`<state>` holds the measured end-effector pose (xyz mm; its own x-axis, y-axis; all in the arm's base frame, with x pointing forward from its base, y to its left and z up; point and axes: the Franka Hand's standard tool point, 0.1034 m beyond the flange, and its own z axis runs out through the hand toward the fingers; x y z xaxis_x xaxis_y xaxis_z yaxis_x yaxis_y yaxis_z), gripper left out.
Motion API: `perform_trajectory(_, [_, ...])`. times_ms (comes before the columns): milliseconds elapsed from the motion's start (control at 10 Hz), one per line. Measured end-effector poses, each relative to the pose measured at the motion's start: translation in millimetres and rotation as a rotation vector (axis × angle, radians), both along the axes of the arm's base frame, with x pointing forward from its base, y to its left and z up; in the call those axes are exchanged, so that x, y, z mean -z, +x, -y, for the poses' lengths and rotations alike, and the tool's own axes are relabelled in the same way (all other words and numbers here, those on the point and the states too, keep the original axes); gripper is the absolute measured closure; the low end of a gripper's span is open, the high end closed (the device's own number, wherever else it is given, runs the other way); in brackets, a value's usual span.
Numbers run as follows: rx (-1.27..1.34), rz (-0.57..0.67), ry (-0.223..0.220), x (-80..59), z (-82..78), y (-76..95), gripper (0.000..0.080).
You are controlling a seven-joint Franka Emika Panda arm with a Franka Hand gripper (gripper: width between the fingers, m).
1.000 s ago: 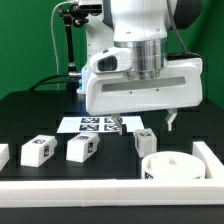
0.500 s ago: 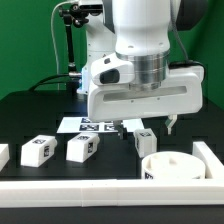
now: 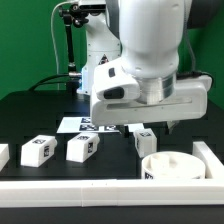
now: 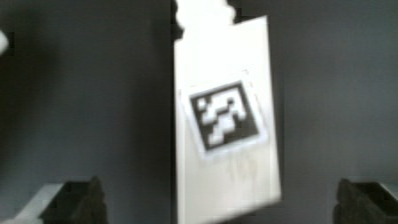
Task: Assemble stool
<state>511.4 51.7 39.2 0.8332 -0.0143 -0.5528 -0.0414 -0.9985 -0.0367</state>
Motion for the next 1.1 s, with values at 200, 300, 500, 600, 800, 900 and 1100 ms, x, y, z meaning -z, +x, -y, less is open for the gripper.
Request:
perform_trajectory(200, [-0.013,-0.110,0.013,3.0,-1.4,-0.9,0.0150])
perform_trajectory(300, [-0.017,-0.190,0.015,2.6,-1.0,-7.2,0.0150])
perform_trajectory(500, [-0.046,-0.276,0.047,13.6,3.4,-6.4,0.0150])
perform_trajectory(600, [-0.061,-0.344,0.063,14.9,8.6,-12.4,0.0150])
perform_trajectory(800, [-0.064,-0.367,0.066,20.6,7.5,-10.4,0.0150])
perform_trajectory(900, [-0.065,-0.360,0.066,21.3,7.1,-9.4,0.0150])
perform_trajectory(1100, [-0.070,-0.361,0.065,23.3,5.3,-9.8,0.0150])
